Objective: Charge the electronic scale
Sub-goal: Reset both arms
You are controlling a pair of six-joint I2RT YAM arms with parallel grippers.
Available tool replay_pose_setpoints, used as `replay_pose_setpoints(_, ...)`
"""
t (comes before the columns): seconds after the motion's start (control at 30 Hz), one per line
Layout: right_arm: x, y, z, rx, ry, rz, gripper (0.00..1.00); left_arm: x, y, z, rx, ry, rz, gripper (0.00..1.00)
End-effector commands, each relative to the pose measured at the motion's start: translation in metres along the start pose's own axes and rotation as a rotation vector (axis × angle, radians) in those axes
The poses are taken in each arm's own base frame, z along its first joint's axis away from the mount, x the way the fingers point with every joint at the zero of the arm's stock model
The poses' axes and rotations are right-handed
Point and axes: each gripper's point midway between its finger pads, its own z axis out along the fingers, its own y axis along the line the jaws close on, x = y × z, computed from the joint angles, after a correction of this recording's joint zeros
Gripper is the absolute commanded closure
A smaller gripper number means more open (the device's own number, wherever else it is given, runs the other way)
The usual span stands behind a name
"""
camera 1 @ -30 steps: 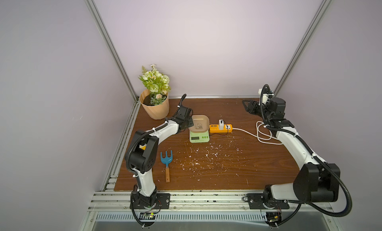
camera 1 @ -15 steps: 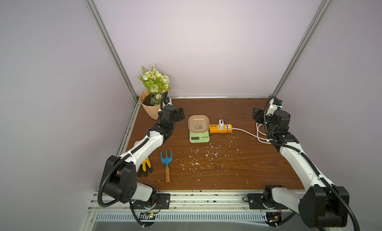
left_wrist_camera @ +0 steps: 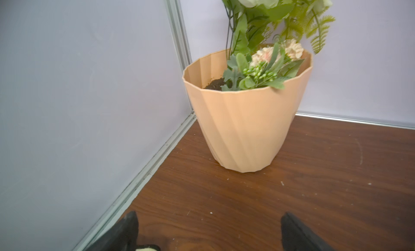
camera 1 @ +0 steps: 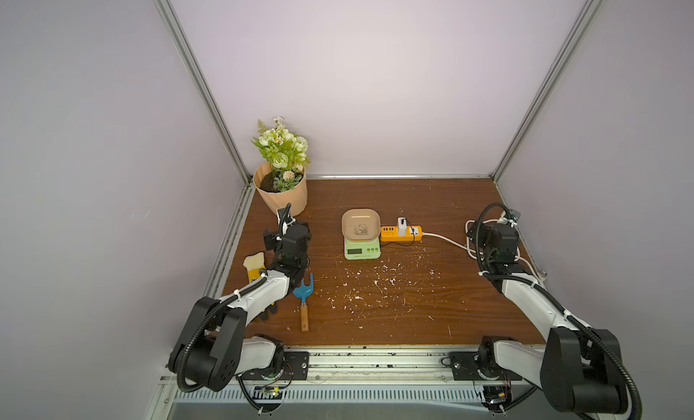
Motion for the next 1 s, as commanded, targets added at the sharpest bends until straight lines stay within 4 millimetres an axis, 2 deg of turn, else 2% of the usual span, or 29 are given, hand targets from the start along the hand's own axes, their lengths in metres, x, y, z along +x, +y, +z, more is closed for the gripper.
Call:
replay_pose_setpoints(0.0, -0.018, -0.008, -0.007, 0.024, -0.124, -0.007, 0.01, -0.007, 0.025, -0.004, -0.046, -0.080, -0.040, 0.01)
replay_pose_setpoints(0.13, -0.009, -0.010, -0.014, -0.013, -0.169, -0.058, 0.01, 0.013, 0.046, -0.001, -0.002, -0.048, -0.102, 0.01)
replay_pose_setpoints(0.23, -0.003, -0.007, -0.018, -0.059, -0.194, -0.093, 0.01, 0.018, 0.054, -0.005, 0.036, -0.065, -0.113, 0.01)
replay_pose_setpoints(0.4, 0.006, 0.010, -0.023, -0.181, -0.236, -0.153, 0.01, 0.022, 0.045, -0.011, 0.124, -0.109, -0.080, 0.01)
replay_pose_setpoints(0.6, 0.004, 0.017, -0.032, -0.243, -0.330, -0.200, 0.01, 0.021, 0.032, -0.004, 0.175, -0.131, -0.064, 0.02)
replay_pose_setpoints(0.7, 0.004, 0.025, -0.030, -0.282, -0.336, -0.192, 0.01, 0.020, 0.030, 0.002, 0.175, -0.144, -0.067, 0.03)
replay_pose_setpoints(0.87, 0.003, 0.040, -0.025, -0.346, -0.324, -0.210, 0.01, 0.033, 0.022, 0.010, 0.206, -0.118, -0.051, 0.03)
replay_pose_setpoints(0.97, 0.003, 0.041, -0.028, -0.358, -0.334, -0.215, 0.01, 0.038, 0.020, 0.010, 0.219, -0.115, -0.044, 0.03)
